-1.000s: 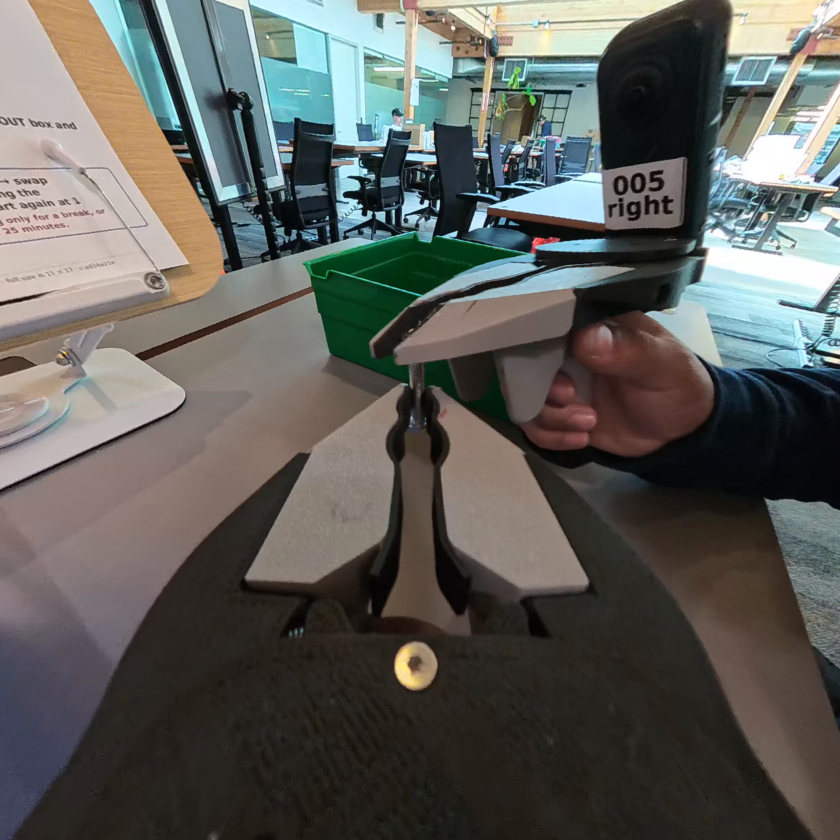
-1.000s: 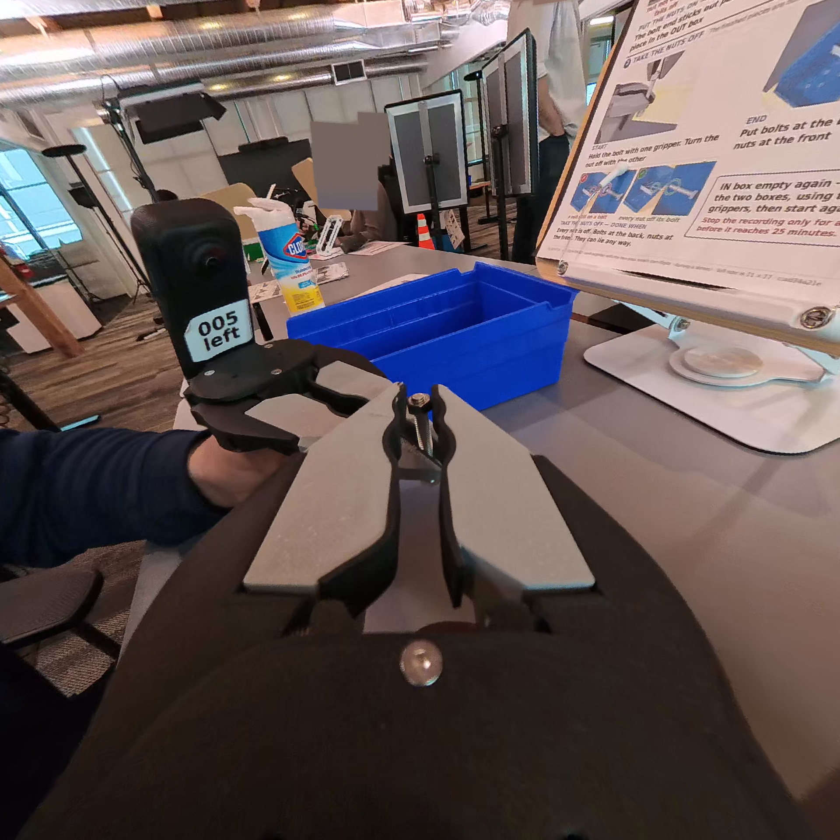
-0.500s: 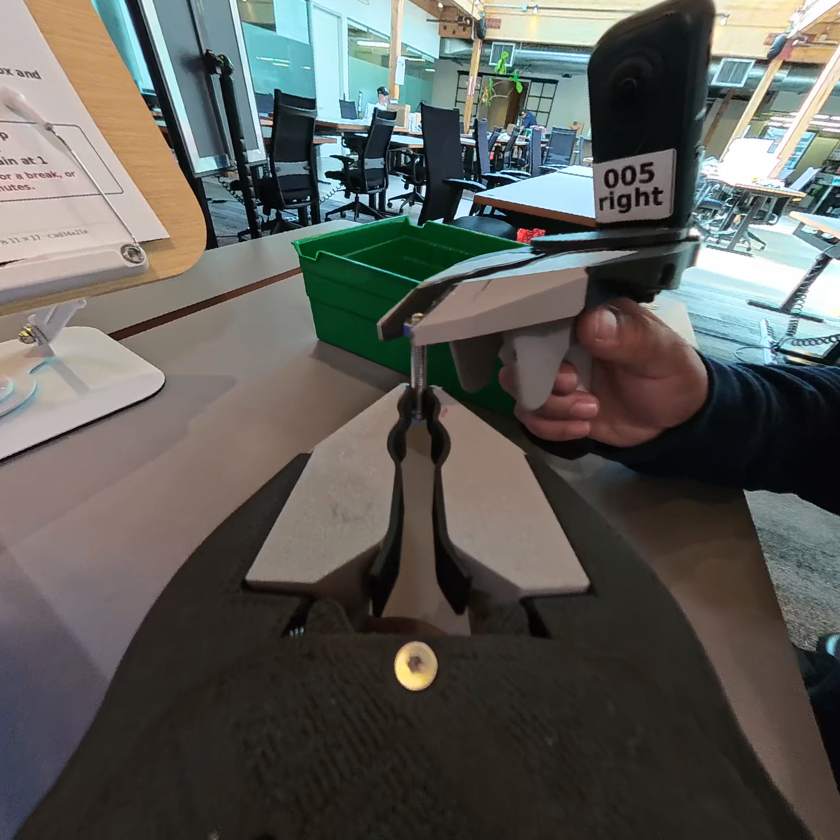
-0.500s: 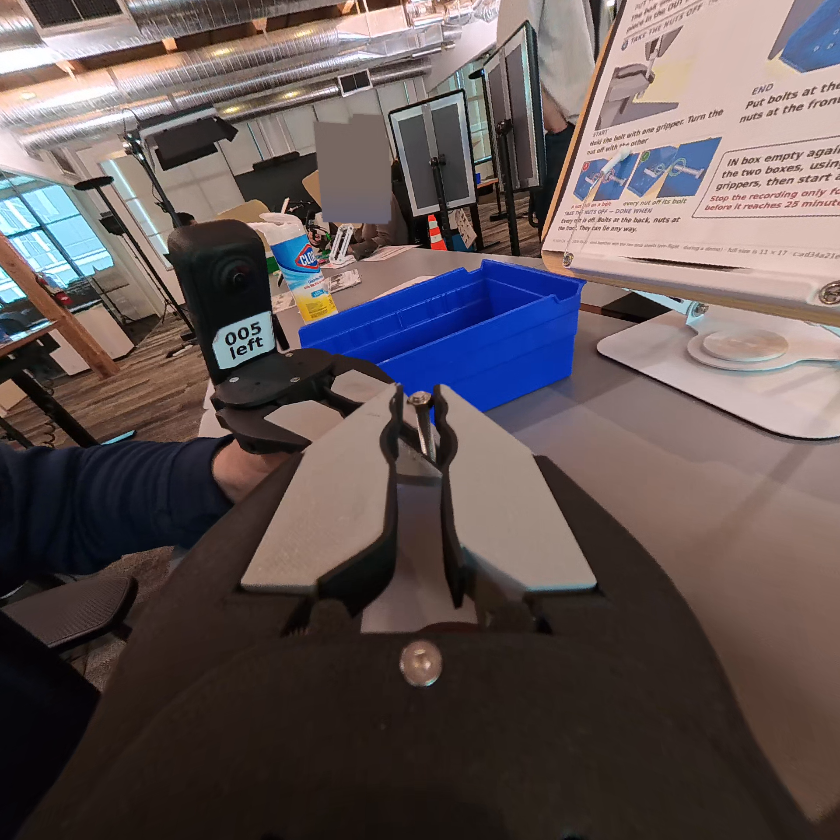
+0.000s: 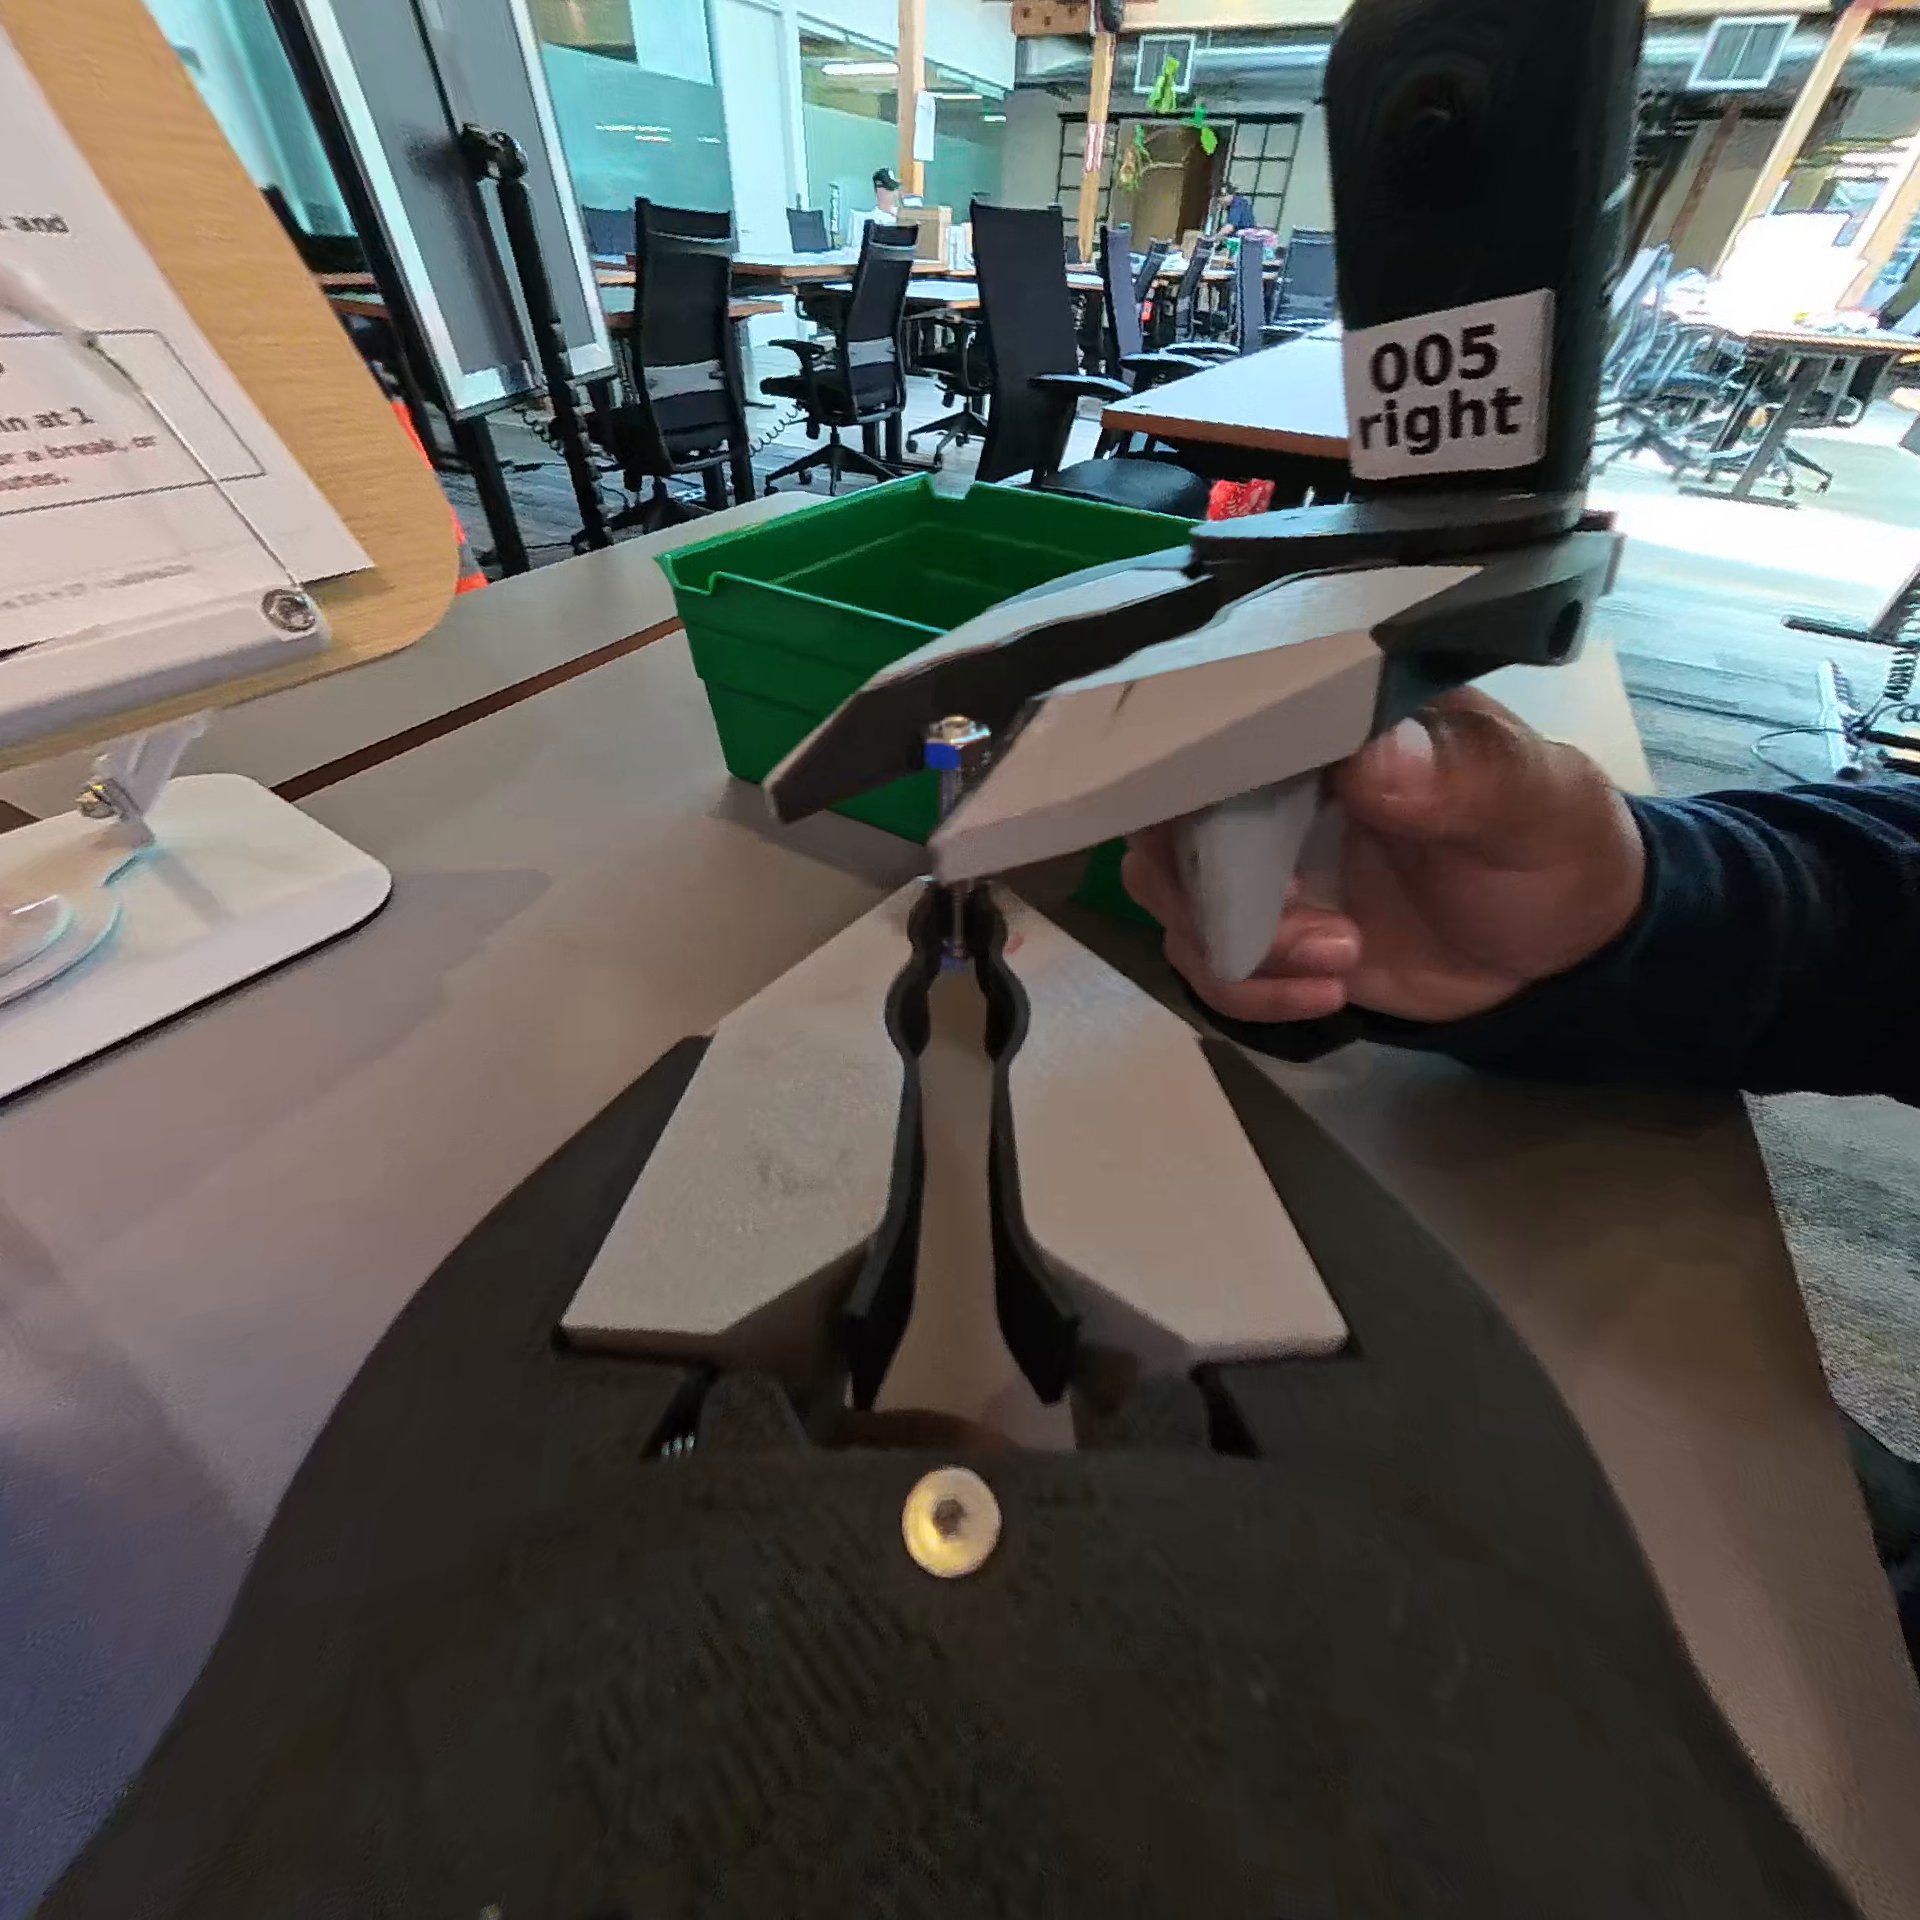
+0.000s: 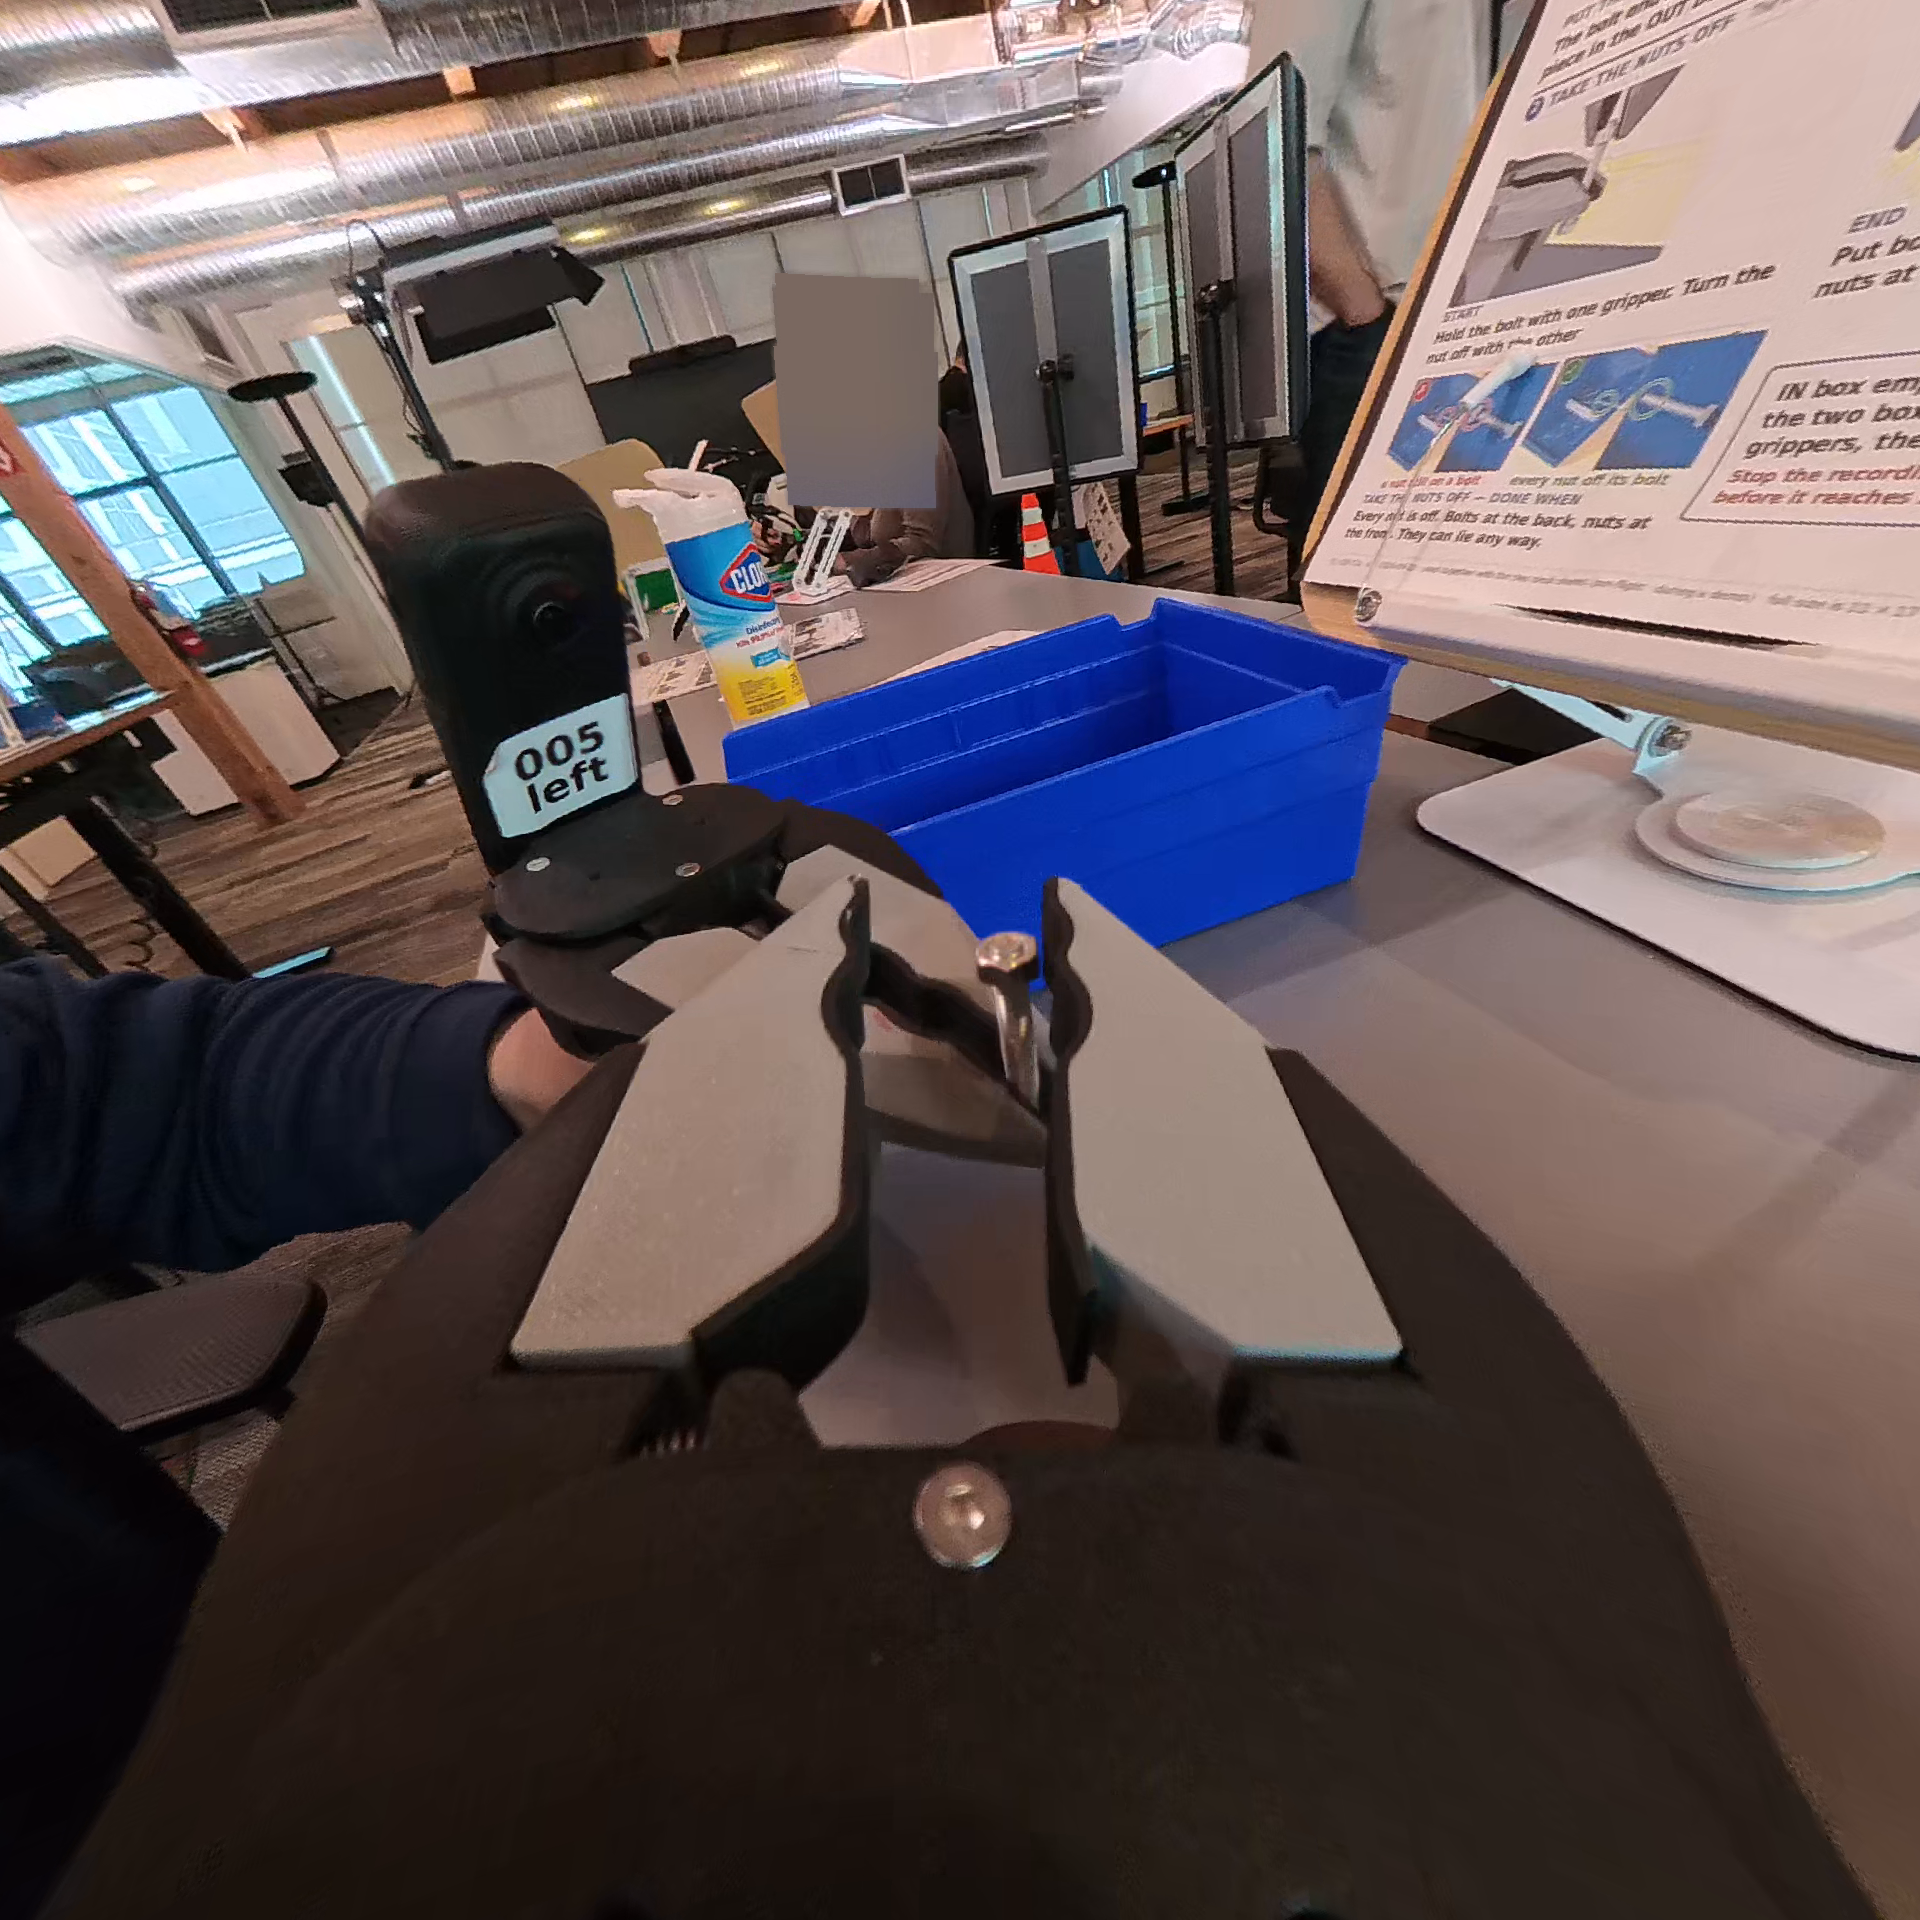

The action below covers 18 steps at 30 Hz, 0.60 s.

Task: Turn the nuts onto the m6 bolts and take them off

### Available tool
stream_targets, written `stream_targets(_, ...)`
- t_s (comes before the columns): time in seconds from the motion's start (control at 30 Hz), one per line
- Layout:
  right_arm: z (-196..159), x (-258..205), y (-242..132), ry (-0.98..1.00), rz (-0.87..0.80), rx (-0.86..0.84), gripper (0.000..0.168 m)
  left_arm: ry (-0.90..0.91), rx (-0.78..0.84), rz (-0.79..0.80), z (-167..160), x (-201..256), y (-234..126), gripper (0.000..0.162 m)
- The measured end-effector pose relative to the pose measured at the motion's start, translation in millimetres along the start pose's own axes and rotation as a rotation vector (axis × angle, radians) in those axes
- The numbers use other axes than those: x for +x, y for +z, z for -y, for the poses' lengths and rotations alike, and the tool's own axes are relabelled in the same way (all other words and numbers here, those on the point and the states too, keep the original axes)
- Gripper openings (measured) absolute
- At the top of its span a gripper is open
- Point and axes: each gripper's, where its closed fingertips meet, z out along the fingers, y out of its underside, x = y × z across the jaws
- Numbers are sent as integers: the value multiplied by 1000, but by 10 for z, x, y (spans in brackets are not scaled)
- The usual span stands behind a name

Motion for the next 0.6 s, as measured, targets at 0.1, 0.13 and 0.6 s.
stream_targets(0.1,29,34,-26,-20,-24,7,30,0,2,21,8,-52,-15,2)
stream_targets(0.13,50,50,-42,-21,-32,15,30,-9,3,36,6,-105,-28,2)
stream_targets(0.6,47,49,-39,-49,-49,5,31,-5,-3,29,-17,-102,-13,2)
